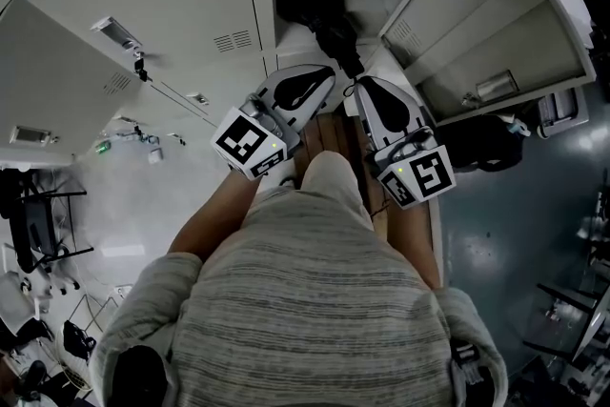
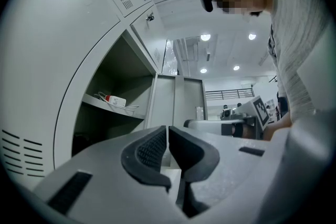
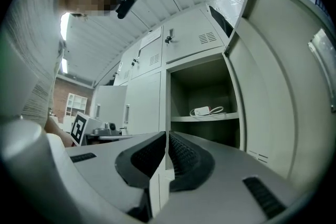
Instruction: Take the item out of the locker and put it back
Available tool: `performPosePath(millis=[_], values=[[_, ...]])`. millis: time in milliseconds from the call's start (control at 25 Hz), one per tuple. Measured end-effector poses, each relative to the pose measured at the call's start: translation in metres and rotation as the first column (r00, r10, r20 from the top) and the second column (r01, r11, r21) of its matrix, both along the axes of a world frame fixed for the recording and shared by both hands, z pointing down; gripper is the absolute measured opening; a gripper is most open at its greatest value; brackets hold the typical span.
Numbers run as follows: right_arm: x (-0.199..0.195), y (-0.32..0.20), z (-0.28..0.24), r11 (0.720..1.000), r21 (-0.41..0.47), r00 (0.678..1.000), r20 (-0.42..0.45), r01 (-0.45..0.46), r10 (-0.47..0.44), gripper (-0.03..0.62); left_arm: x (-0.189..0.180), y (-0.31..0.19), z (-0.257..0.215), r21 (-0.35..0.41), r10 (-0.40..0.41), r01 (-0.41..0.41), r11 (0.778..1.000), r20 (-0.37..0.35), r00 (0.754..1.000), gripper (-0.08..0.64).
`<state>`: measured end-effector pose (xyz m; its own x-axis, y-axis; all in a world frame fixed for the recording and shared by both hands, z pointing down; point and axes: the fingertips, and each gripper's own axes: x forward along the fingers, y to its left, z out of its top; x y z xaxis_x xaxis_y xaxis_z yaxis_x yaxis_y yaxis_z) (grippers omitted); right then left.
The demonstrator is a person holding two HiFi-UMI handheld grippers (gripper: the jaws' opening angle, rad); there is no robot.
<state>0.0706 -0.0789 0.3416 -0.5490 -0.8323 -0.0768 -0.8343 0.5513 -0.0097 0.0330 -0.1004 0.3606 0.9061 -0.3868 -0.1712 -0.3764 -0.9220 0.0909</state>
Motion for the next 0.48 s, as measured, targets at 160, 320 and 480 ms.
performPosePath(millis=[160,320,480], values=[[-0.0037,0.005,0.0024,1.0,-0.003,1.0,-0.021,0.012,-0.012,0.026,0.0013,0.0048,0.0004,-0.001,0.008,-0.008,1.0,0.005,1.0,0.018],[-0.005,0.0067,0.0058,1.0,-0.001,0.998,-0.057,-0.002,0.002,0.025,0.0023,0.0074,0.0054,-0.014,0.012,-0.012,1.0,0.01,1.0,0.018],[-0.0047,0.0068,0.0067,1.0,-0.004,0.999,-0.053,0.002,-0.002,0.025,0.004,0.0062,0.0092,-0.03,0.014,-0.014,0.999,0.007,1.0,0.018]])
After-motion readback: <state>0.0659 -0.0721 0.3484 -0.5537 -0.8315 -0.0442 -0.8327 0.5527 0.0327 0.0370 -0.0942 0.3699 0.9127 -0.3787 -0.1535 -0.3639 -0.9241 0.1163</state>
